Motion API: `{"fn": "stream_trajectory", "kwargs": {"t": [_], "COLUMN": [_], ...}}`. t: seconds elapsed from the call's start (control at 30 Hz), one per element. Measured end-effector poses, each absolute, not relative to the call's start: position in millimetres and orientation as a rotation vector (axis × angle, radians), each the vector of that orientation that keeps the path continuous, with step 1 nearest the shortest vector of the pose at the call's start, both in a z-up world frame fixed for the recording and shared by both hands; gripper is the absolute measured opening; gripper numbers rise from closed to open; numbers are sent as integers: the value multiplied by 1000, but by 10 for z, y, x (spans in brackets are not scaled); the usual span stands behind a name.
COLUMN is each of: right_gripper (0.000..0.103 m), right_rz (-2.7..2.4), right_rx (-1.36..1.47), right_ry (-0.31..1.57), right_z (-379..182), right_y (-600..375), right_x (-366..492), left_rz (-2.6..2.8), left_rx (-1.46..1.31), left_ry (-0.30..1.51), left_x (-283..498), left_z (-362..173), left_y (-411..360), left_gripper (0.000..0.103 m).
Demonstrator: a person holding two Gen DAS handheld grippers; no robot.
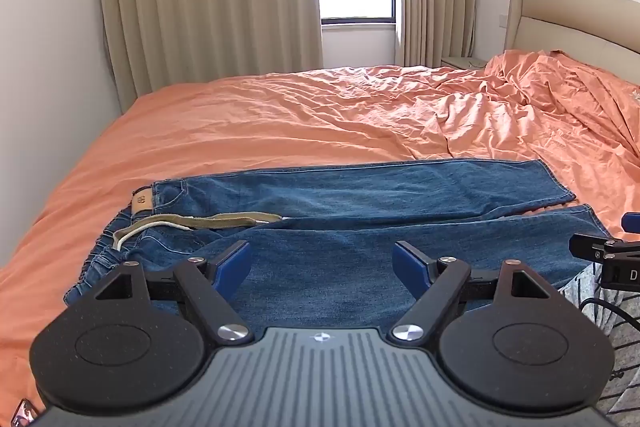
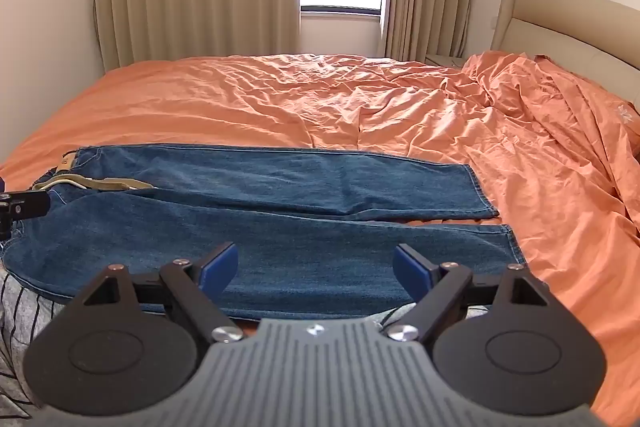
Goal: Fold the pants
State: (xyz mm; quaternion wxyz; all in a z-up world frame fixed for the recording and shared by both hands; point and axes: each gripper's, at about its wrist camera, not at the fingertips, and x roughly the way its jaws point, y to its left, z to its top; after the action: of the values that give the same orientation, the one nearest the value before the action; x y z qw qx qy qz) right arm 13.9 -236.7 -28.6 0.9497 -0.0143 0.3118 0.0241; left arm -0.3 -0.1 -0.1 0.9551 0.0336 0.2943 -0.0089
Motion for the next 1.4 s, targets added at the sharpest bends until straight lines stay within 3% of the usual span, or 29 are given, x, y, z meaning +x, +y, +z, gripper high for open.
{"fn": "stream_trajectory", "kwargs": {"t": [1.4], "right_gripper": [81], "right_rz": [21], "right_rx": [6], "right_ry": [637], "right_z": [-289], "right_y": [-2417], "right_x": [118], "left_rz": [-6], "left_rx": [74], "left_ry": [606], "left_x": [-11], "left_z": [8], "left_y": [58], "left_gripper": [94]}}
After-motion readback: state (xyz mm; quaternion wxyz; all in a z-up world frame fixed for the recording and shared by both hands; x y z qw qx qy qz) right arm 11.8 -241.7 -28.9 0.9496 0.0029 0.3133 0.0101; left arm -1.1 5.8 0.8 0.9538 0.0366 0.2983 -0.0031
